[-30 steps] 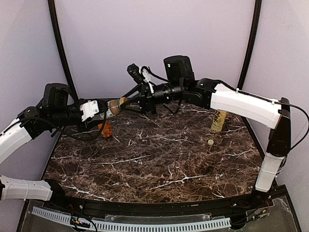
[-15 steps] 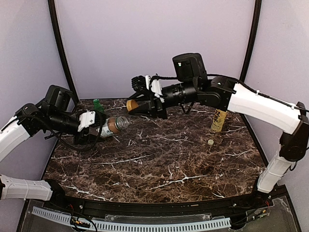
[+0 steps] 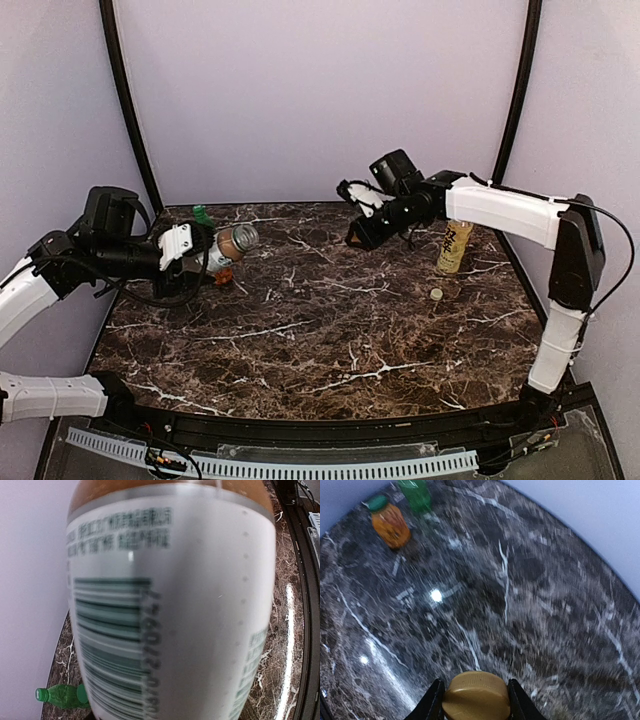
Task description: Unscrew the bottle caps
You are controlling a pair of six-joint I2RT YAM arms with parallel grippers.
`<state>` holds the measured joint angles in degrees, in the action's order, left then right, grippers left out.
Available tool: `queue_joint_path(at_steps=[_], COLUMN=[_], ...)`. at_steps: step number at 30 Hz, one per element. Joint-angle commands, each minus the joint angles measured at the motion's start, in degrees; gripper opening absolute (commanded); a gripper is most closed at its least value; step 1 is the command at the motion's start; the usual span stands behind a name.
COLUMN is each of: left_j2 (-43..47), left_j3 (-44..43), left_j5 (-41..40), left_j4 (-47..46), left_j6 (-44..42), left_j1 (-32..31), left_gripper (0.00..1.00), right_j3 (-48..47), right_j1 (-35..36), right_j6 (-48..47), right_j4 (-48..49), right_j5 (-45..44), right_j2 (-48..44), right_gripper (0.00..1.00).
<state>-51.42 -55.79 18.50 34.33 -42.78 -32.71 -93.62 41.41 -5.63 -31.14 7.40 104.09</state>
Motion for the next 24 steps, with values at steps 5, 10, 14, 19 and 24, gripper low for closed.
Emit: queue_joint_path(at_steps=[5, 10, 14, 19, 24], left_j2=[2.2, 2.5, 2.5, 2.1, 1.8], left_j3=[2.2, 2.5, 2.2, 1.9, 1.7], left_j5=[-1.4, -1.3, -1.3, -0.7, -0.3], left_j4=[-2.8, -3.1, -3.0, -3.2, -3.9], left_j6=[1.5, 1.8, 2.0, 2.5, 3.4], left_j1=[0.6, 0.7, 0.8, 0.9, 0.9], left_gripper=[0.13, 0.14, 0.14, 0.14, 0.14], right_j3=[14.0, 19.1, 20.9, 20.8, 18.9], right_j1=[-2.7, -4.3, -4.8, -4.8, -4.7], right_j6=[14.7, 15.9, 16.2, 16.1, 15.4], right_j4=[-6.8, -3.4, -1.1, -1.6, -3.5], right_j5=[-4.6, -4.8, -6.1, -7.2, -8.3], right_j2=[4.8, 7.0, 7.8, 8.4, 6.0], right_gripper=[0.00, 0.00, 0.00, 0.50, 0.97])
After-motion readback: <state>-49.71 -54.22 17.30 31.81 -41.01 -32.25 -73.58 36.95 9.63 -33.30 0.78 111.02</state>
